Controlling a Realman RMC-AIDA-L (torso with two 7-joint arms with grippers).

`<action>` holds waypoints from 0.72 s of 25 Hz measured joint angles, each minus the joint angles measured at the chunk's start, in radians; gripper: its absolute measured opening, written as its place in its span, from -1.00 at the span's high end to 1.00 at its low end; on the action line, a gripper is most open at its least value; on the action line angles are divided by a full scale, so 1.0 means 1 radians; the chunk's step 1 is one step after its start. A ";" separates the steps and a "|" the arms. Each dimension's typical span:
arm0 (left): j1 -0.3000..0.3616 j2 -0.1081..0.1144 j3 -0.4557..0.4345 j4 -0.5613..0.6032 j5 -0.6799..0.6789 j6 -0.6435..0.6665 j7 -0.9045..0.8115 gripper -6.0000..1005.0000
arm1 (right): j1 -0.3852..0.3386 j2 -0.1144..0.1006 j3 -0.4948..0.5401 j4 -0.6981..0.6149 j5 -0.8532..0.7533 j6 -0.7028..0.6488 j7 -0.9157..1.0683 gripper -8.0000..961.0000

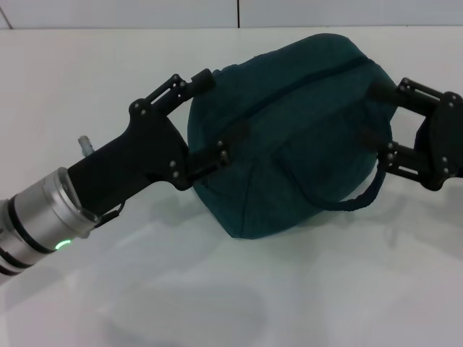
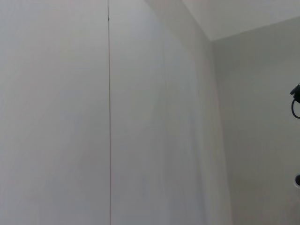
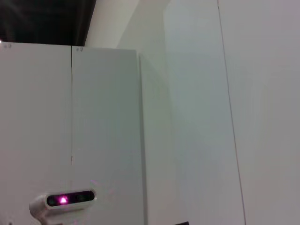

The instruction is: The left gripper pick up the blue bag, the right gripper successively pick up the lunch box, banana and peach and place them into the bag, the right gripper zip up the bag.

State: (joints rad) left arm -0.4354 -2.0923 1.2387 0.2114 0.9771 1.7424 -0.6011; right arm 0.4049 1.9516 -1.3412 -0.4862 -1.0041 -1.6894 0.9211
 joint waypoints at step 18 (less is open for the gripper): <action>0.035 0.004 0.001 0.003 0.097 0.101 0.010 -0.56 | -0.037 0.024 -0.003 -0.004 -0.033 -0.058 -0.072 -0.39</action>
State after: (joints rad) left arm -0.4000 -2.0885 1.2394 0.2147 1.0738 1.8435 -0.5916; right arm 0.3682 1.9760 -1.3447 -0.4904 -1.0375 -1.7471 0.8492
